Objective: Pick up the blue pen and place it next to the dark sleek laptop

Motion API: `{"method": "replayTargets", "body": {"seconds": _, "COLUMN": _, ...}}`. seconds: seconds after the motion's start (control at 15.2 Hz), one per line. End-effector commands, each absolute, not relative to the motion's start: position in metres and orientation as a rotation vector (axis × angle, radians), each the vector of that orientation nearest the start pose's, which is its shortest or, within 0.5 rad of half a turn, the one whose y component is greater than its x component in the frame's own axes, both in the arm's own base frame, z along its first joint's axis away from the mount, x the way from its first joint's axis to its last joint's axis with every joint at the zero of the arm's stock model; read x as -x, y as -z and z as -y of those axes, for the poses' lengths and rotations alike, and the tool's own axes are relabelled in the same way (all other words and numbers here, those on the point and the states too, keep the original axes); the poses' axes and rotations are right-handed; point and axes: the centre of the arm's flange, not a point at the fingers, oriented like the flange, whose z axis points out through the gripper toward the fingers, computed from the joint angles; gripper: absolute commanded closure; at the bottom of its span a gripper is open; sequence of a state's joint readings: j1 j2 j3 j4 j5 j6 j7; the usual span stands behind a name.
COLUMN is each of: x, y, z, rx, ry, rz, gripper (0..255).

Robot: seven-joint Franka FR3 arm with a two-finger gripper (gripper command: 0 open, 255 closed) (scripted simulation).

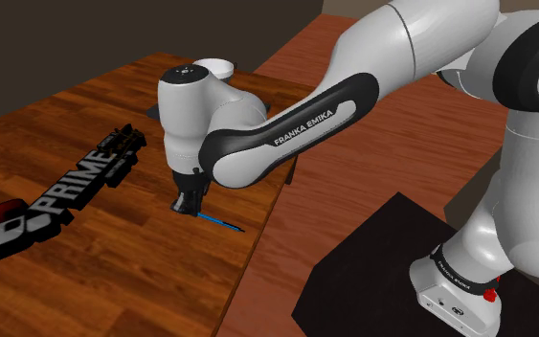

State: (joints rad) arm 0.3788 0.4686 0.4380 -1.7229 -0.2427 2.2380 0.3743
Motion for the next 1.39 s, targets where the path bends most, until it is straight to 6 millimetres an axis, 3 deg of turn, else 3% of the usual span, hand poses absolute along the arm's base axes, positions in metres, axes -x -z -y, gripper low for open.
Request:
{"method": "replayTargets", "body": {"seconds": 0.0, "x": -0.485, "y": -0.344, "z": -0.462, "rx": 2.980, "ry": 0.131, "rz": 0.814, "gripper": 255}}
{"method": "replayTargets", "body": {"seconds": 1.32, "x": -0.485, "y": -0.444, "z": -0.462, "rx": 2.980, "ry": 0.131, "rz": 0.814, "gripper": 255}}
